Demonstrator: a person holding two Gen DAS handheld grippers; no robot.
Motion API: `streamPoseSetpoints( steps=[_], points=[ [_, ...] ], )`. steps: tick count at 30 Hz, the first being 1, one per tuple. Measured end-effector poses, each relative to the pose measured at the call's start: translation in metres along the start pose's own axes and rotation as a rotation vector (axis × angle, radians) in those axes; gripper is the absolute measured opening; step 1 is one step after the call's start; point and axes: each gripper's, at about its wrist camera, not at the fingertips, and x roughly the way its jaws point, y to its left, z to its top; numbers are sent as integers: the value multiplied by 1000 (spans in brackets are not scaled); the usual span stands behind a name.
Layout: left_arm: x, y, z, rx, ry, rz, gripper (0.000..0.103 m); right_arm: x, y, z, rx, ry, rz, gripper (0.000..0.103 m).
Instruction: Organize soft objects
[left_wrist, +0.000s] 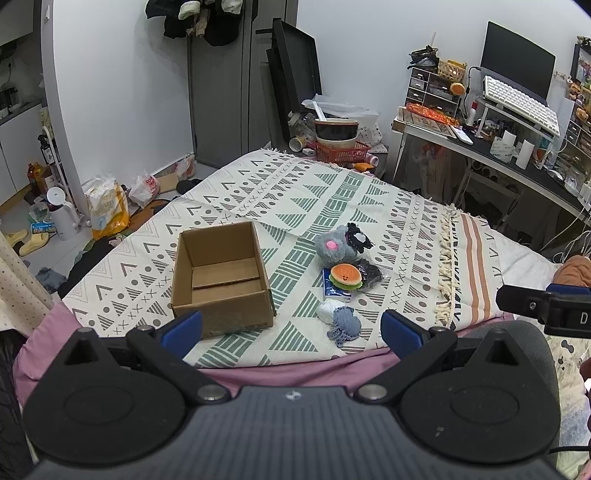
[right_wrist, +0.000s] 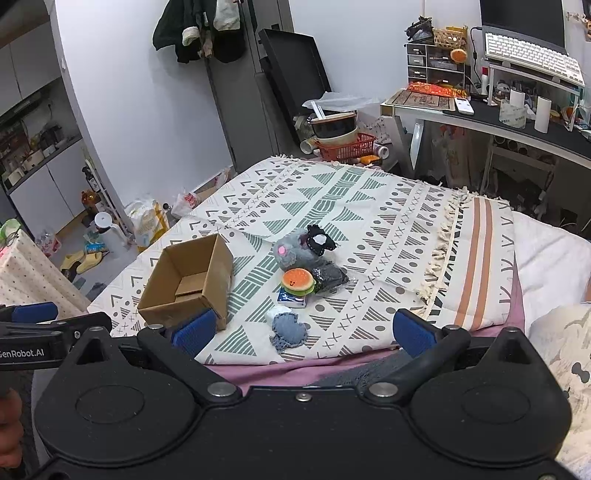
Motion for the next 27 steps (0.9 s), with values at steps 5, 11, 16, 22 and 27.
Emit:
streamPoseSetpoints(
  steps=[5, 11, 16, 22, 27],
  points=[
    [-5, 0, 1, 6, -9, 5, 102, -3, 1, 0, -5, -9, 7, 103],
    [-10, -1, 1, 12, -18, 12, 102, -7, 4, -1, -14, -17, 16, 103],
    [-10, -1, 1, 13, -18, 11, 102, -9, 6, -2, -18, -18, 22, 103],
    [-11, -1, 0, 15, -19, 10, 102, -8, 7, -3, -16, -16, 21, 103],
    [-12, -1, 0, 15, -16, 6, 102, -9, 11, -3, -27, -21, 20, 103]
  ],
)
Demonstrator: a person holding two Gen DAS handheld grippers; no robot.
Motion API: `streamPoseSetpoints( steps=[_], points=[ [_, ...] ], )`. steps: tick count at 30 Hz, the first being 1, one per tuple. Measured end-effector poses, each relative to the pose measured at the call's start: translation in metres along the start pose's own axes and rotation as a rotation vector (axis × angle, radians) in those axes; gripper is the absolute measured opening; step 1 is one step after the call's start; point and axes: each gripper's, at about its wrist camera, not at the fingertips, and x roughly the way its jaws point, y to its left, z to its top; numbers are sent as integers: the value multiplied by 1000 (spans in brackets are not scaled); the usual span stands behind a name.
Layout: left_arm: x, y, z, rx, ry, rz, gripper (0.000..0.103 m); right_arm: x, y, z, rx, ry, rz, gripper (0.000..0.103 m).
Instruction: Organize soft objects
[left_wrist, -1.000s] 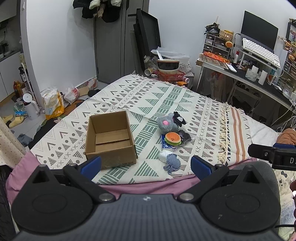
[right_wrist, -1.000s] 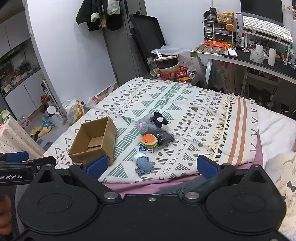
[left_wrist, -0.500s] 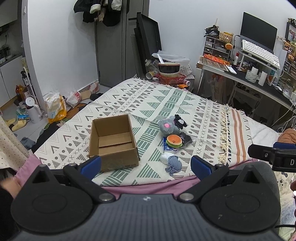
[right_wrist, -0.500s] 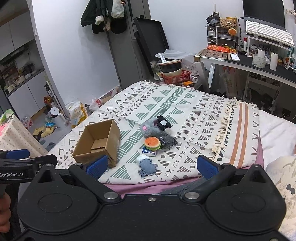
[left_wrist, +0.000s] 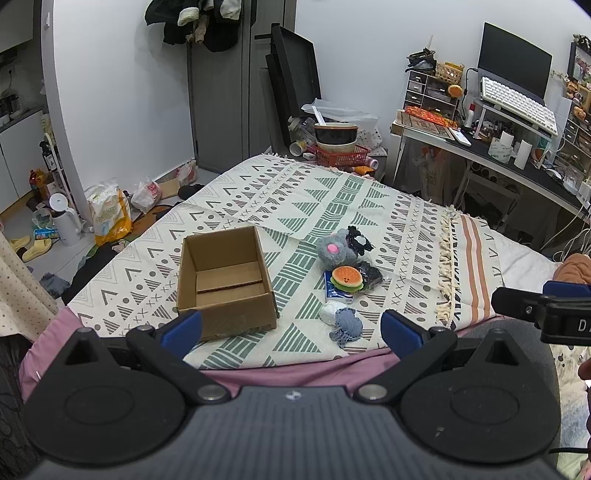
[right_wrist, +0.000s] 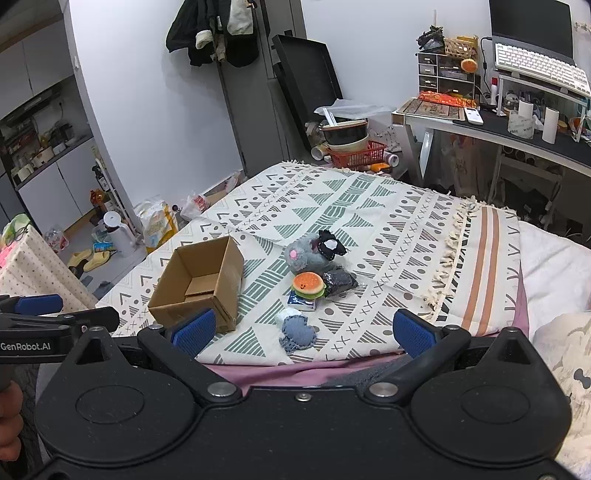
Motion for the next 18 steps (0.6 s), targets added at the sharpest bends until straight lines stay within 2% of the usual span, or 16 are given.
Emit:
streamPoseSetpoints(
  steps=[8, 18],
  points=[
    [10, -3, 5, 15, 10, -17, 102, 4, 2, 3, -17, -8, -20, 103],
    [42, 0, 14, 10, 21, -42, 102, 32, 3, 5, -14, 36, 4, 103]
  ],
)
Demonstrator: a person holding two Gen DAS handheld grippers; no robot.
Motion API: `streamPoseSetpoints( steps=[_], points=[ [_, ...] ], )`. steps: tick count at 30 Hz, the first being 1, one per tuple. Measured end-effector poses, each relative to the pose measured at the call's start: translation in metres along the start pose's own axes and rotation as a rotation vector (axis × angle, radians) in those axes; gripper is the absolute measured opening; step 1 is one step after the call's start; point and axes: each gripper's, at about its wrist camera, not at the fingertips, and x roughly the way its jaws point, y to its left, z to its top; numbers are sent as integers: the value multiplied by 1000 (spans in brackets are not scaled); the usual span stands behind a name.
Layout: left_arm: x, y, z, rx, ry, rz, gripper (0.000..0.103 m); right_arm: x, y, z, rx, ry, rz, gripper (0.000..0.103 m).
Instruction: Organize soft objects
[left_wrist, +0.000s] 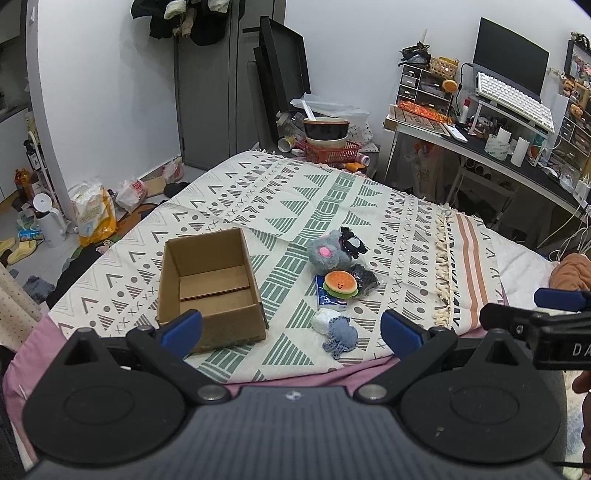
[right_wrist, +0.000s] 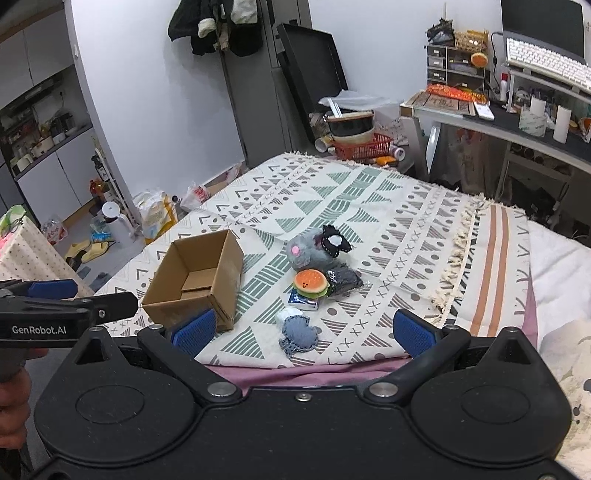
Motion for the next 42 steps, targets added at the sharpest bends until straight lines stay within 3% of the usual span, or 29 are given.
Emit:
streamPoseSetpoints(
  steps=[5, 13, 18, 22, 31, 42],
  points=[
    [17, 2, 2, -9, 5, -21, 102, 13, -13, 0, 37, -32, 12, 103],
    [53, 5, 6, -49, 31, -68, 100, 50, -30, -3, 101, 34, 16, 103],
    [75, 2, 7, -33, 53, -102, 100, 73, -39, -6, 155, 68, 76, 103],
    [94, 1, 6, -24, 79, -112, 98, 93, -44, -7, 171, 96, 73, 103],
    [138, -4, 4, -36, 137, -138, 82, 124, -52, -12, 202, 111, 70, 97],
    [193, -4, -2, -81, 222, -168, 57, 173, -63, -23, 275, 219, 80, 85]
  ],
)
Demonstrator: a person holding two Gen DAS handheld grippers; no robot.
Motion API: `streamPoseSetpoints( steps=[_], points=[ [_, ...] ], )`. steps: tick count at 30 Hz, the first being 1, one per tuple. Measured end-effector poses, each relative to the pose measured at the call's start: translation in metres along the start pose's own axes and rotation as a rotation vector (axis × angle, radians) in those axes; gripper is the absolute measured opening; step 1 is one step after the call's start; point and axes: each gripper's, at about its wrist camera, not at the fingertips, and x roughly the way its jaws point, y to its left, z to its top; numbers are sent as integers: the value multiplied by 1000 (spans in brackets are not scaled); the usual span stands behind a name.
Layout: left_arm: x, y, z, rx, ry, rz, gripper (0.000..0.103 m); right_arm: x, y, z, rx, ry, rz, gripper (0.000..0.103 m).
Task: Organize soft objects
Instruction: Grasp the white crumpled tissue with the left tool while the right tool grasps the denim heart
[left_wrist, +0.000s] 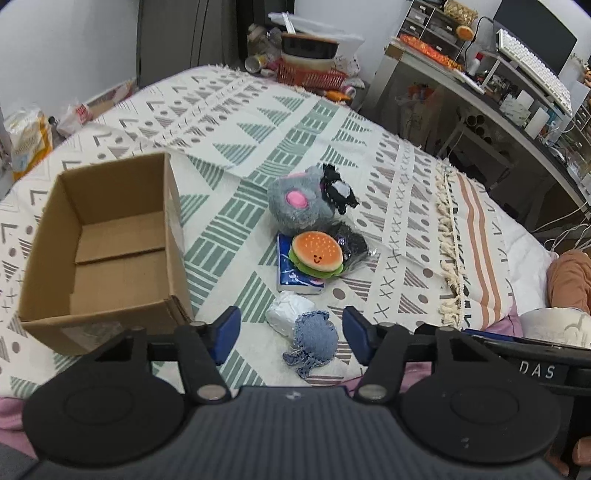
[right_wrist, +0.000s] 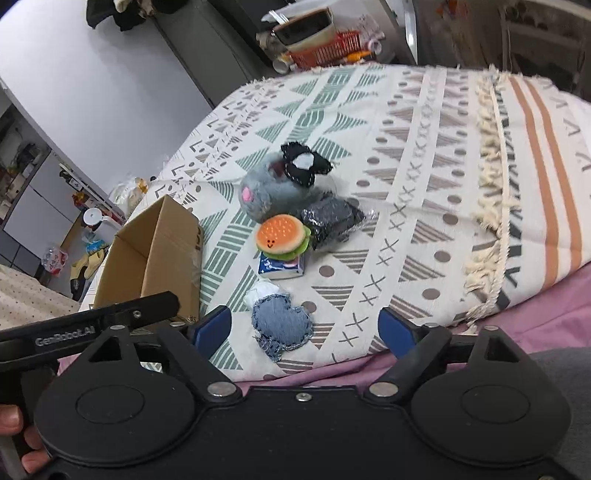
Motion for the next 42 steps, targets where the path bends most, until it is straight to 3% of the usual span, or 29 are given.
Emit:
streamPoseSetpoints(
  steps=[6, 19, 27, 31, 42],
  points=[
    [29, 8, 5, -24, 39, -5, 50, 29, 0, 2, 10, 66, -14, 76],
    [93, 19, 12, -112, 156, -62, 49, 102, 3, -10, 52, 231, 4, 68],
    [124, 28, 9, -190, 201, -53, 49, 127, 3, -5, 65, 251, 3, 68],
    [136, 30, 5, -203, 227, -46, 50, 137, 4, -4, 56, 265, 12, 46],
    [145, 27, 8, -229, 182, -41, 61, 136, -2, -3, 92, 250, 11, 37]
  ],
)
